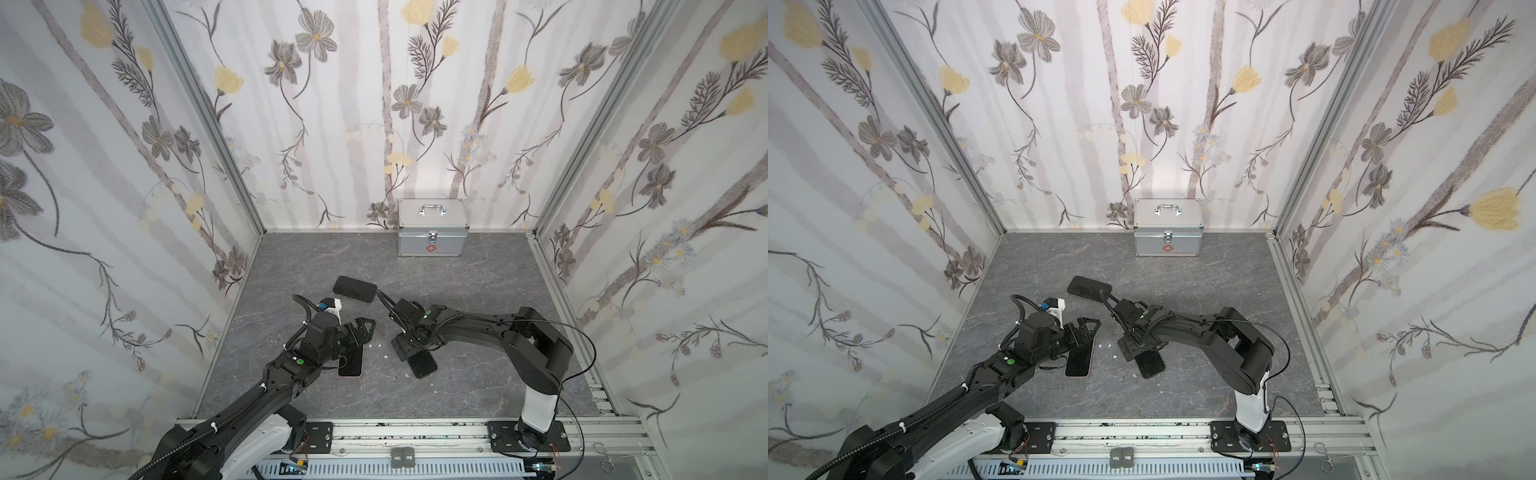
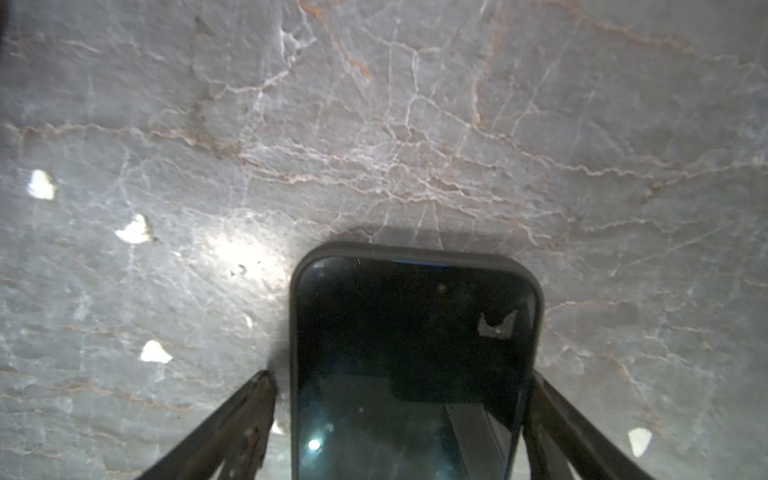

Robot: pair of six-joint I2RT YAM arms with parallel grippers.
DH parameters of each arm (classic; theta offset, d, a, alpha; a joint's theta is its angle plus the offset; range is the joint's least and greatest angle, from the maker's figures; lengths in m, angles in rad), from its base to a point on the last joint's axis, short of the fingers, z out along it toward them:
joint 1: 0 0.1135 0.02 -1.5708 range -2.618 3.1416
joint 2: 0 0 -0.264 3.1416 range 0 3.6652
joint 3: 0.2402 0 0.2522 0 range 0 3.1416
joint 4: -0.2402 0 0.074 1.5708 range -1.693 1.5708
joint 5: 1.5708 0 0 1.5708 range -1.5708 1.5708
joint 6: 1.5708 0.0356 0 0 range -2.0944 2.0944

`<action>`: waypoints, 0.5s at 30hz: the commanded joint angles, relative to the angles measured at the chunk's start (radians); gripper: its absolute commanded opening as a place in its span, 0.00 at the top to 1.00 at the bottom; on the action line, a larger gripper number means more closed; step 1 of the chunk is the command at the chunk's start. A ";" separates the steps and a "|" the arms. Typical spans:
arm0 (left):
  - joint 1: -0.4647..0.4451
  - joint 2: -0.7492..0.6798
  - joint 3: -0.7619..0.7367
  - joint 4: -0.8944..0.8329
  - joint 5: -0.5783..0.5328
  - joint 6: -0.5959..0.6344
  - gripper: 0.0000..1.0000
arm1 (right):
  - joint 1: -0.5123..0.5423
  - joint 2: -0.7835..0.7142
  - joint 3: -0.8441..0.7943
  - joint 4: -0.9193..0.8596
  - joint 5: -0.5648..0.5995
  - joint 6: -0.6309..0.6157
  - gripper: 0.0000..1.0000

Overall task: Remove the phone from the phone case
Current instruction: 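Close the right gripper on the black phone while the left gripper approaches, then lift the black phone with the right gripper while the left gripper rises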

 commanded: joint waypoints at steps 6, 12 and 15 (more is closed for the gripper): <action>0.006 0.004 -0.047 0.023 -0.101 -0.072 0.00 | 0.000 0.007 -0.010 -0.023 0.041 0.009 0.23; 0.007 0.028 -0.040 0.026 -0.092 -0.019 0.00 | -0.002 -0.014 -0.023 -0.013 0.029 0.043 0.31; 0.006 0.043 -0.024 0.029 -0.088 -0.003 0.00 | -0.012 -0.027 -0.033 -0.011 0.037 0.065 0.32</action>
